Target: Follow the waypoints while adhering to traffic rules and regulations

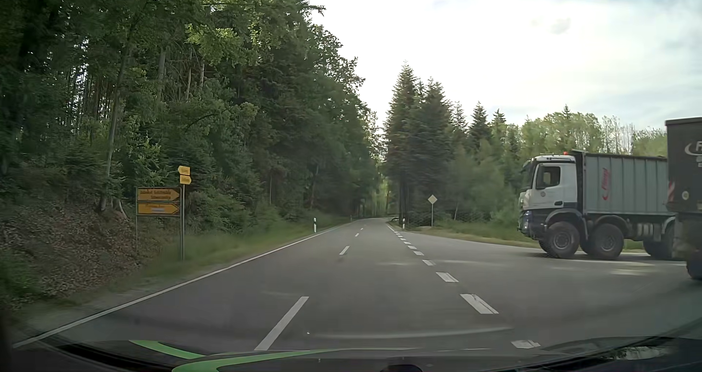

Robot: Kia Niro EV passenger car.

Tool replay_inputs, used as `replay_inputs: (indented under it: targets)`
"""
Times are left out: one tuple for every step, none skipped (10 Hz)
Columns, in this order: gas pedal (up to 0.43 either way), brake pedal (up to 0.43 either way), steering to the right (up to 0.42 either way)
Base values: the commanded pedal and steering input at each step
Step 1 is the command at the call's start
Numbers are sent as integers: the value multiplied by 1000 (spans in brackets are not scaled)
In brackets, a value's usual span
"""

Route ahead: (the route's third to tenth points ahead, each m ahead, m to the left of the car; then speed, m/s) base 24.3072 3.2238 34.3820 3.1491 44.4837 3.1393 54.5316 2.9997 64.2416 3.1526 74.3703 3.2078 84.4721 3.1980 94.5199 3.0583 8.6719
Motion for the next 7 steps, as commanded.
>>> replay_inputs:
  targets:
    - [469,0,6]
    - [461,0,6]
    - [461,0,6]
    - [461,0,6]
    - [461,0,6]
    - [461,0,7]
    - [449,0,9]
